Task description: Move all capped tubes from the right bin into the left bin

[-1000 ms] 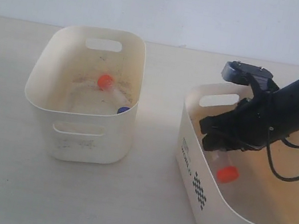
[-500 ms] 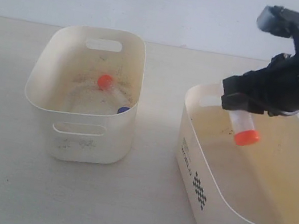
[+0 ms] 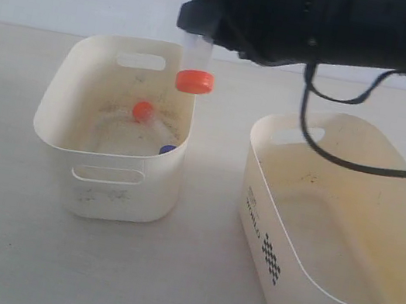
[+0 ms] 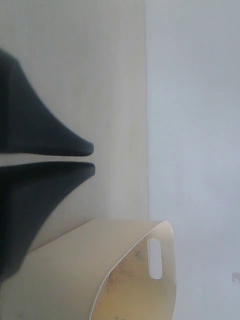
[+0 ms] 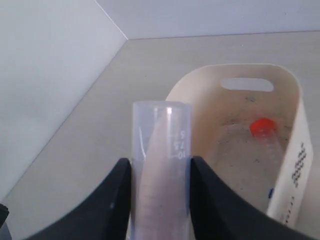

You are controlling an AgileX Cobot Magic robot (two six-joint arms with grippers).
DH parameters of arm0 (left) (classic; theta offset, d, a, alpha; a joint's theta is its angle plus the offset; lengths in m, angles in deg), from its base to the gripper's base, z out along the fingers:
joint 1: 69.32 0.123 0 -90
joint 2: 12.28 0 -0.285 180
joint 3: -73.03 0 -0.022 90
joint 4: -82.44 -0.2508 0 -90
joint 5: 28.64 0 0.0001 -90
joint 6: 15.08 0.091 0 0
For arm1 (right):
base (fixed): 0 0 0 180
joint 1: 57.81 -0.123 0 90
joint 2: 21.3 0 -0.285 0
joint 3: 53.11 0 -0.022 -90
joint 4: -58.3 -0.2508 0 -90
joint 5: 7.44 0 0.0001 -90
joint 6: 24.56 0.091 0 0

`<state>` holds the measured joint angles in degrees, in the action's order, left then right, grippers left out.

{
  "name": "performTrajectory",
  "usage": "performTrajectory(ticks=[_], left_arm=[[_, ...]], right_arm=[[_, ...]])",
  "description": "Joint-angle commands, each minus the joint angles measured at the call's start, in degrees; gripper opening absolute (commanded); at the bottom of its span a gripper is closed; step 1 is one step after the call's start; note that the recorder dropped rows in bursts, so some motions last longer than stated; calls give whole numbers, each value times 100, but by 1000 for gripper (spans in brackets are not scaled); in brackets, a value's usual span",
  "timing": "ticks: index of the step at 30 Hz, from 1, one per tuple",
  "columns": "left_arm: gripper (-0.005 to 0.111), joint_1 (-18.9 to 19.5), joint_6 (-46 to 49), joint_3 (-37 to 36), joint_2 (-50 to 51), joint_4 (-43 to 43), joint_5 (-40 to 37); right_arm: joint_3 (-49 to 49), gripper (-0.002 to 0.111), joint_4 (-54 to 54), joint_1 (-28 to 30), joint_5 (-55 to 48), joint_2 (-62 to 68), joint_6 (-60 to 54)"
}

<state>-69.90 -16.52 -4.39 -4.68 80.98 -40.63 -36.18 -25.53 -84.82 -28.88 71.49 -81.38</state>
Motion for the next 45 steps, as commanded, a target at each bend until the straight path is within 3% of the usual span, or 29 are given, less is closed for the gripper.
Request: performTrajectory(ticks=[1, 6, 8, 14, 16, 20, 24, 28, 37, 45], left_arm=[[4, 2, -66, 21, 18, 36, 39], [4, 2, -66, 21, 18, 36, 39], [4, 2, -66, 21, 18, 36, 39], [4, 2, -66, 21, 18, 36, 39], [4, 2, -66, 21, 18, 36, 39], [4, 2, -66, 21, 18, 36, 39], [4, 2, -66, 21, 18, 36, 39], [4, 2, -66, 21, 18, 36, 39], [4, 2, -66, 21, 18, 36, 39], [4, 2, -66, 21, 18, 36, 39]], right_arm=[[-664, 0, -138, -416, 347, 821, -156], [-1018, 1, -138, -498, 478, 1495, -156], [-1056, 8, -138, -498, 478, 1647, -156], [-1077, 68, -150, -498, 441, 1746, -179], [-1105, 73, -150, -498, 350, 1746, -179], [-1114, 61, -116, -498, 328, 1664, 103], [-1114, 34, -65, -486, 47, 1372, 205], [-1103, 0, 890, -486, -467, 894, 413], [-1056, 0, 5336, -486, -1251, -165, 4196], [-168, 0, 6197, -486, -1155, -1177, 4584]])
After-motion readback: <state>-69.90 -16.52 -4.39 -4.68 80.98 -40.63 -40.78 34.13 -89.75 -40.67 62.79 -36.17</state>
